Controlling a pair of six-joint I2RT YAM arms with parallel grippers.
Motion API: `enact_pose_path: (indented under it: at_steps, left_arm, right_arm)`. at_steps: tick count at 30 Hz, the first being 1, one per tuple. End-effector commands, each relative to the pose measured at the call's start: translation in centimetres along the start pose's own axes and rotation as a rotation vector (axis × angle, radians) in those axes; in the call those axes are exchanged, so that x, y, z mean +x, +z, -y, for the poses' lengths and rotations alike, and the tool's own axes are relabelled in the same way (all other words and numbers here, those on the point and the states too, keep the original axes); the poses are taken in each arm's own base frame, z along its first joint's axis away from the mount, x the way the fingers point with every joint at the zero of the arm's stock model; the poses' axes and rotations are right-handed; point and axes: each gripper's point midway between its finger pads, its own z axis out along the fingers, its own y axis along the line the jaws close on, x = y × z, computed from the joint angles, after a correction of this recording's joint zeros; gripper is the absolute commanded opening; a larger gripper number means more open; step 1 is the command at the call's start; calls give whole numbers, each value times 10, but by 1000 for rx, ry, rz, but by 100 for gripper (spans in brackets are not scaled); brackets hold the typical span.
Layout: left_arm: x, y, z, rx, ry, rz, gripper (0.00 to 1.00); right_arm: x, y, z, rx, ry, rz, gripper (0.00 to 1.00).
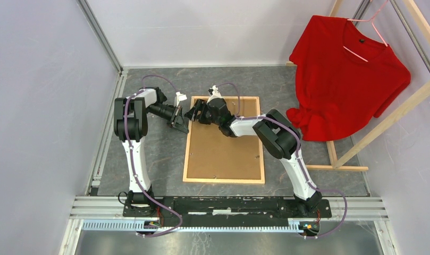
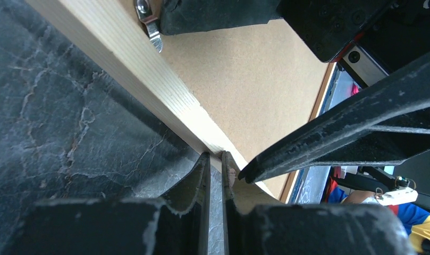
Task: Put the photo into the frame
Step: Install the photo frame at the center of the board.
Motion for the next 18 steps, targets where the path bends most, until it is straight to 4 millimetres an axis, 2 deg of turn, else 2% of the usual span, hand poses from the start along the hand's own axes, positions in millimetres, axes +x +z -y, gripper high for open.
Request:
enact_pose_path:
  at_steps: [1, 8, 11, 13, 15, 18]
  left_arm:
    - [20, 19, -13, -17, 60, -94, 15]
    - [22, 17, -6, -14, 63, -88, 16]
    - [24, 16, 3, 1, 68, -76, 16]
    - [27, 14, 11, 22, 82, -76, 19]
    - [33, 8, 23, 51, 85, -84, 25]
    - [33, -5, 26, 32, 108, -69, 30]
  right_arm:
    - [17, 15, 18, 27, 65, 32, 76]
    - [21, 17, -20, -90, 136, 3, 76]
    - [23, 17, -38, -127, 131, -26, 77]
    - [21, 10, -42, -127, 110, -43, 78]
    - [1, -7, -37, -106, 82, -12, 81]
    - [-30, -35, -24, -63, 10, 6, 88]
